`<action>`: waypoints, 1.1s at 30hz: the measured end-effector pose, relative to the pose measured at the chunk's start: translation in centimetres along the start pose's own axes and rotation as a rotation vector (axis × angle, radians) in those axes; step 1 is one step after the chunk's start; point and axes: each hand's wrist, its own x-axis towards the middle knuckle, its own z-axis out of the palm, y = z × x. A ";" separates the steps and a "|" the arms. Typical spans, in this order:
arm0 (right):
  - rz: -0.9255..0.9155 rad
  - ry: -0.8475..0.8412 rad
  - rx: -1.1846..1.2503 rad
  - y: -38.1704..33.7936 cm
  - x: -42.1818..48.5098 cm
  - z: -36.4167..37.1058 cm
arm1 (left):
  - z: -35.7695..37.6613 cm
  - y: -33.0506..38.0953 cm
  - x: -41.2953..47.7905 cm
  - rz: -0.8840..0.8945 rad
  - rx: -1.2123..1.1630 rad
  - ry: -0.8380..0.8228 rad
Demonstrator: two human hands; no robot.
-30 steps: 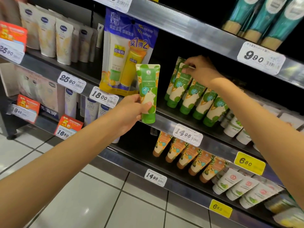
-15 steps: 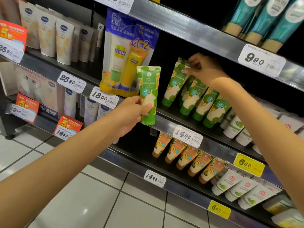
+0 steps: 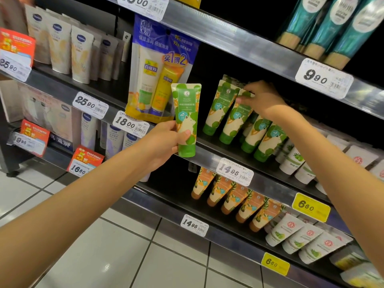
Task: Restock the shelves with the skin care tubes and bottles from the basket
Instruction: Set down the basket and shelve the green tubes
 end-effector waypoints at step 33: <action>0.001 -0.046 0.040 7.9 -3.1 -4.5 | 0.5 -0.2 0.2 -0.037 0.013 -0.026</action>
